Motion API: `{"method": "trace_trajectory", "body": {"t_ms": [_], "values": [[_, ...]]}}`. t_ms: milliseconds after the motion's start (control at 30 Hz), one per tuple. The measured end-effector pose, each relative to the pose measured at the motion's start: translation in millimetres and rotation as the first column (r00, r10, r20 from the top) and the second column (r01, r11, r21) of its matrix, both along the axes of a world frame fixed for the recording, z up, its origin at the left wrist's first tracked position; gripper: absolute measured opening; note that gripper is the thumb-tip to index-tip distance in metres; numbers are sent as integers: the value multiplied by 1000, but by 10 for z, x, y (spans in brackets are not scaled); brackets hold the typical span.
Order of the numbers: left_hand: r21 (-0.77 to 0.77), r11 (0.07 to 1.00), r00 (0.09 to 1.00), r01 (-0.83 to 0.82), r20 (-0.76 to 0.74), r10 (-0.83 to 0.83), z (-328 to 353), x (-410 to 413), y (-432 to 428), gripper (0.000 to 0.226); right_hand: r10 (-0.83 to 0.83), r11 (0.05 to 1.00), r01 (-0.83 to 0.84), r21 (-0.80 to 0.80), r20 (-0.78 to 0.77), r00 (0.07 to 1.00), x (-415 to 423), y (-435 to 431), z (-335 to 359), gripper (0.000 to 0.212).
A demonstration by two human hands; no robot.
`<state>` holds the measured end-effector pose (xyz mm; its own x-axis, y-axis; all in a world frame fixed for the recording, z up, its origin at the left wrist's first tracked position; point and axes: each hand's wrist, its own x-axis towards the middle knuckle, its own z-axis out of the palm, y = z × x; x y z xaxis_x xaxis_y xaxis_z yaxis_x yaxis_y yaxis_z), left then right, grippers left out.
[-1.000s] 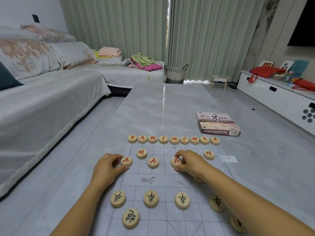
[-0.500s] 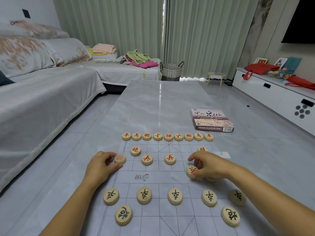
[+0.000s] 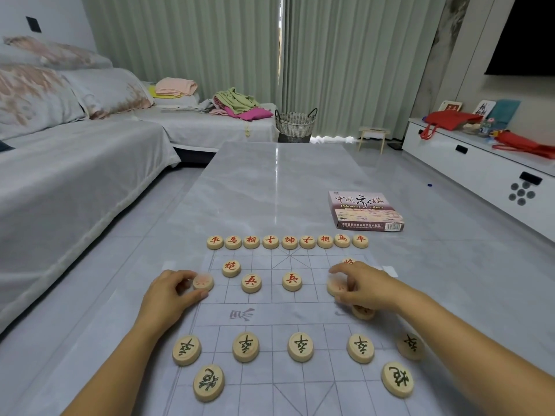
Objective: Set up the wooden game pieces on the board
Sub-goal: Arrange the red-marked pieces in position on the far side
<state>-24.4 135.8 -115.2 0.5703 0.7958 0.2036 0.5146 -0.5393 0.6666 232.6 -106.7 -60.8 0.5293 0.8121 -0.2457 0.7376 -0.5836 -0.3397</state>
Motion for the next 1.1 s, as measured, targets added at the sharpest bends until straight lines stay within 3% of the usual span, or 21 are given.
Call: {"method": "trace_trajectory", "body": {"t_ms": [133, 300, 433, 700, 833, 967, 1100], "values": [[-9, 1000, 1000, -1, 1, 1, 2, -6, -12, 37, -81, 995, 76, 61, 85, 993, -9, 56, -64, 37], [-12, 1000, 1000, 5, -3, -5, 11, -9, -9, 36, -207, 973, 182, 143, 182, 961, -67, 109, -198, 44], [-14, 1000, 1000, 5, 5, -5, 9, -10, -13, 35, -158, 984, 145, 105, 131, 979, -67, 89, -115, 48], [-17, 1000, 1000, 1, -3, -1, 13, -5, -8, 37, -144, 986, 131, 104, 129, 981, -84, 87, -85, 38], [-13, 1000, 1000, 8, -11, -8, 20, -6, -13, 37, -184, 976, 177, 130, 38, 982, -9, 34, -70, 46], [-13, 1000, 1000, 14, -9, -14, 22, -12, -12, 38, -252, 922, 277, 269, -125, 960, 179, -260, 147, 28], [-14, 1000, 1000, 7, -4, -7, 21, -7, -17, 38, -141, 978, 168, 122, -207, 968, 212, -505, 148, 23]]}}
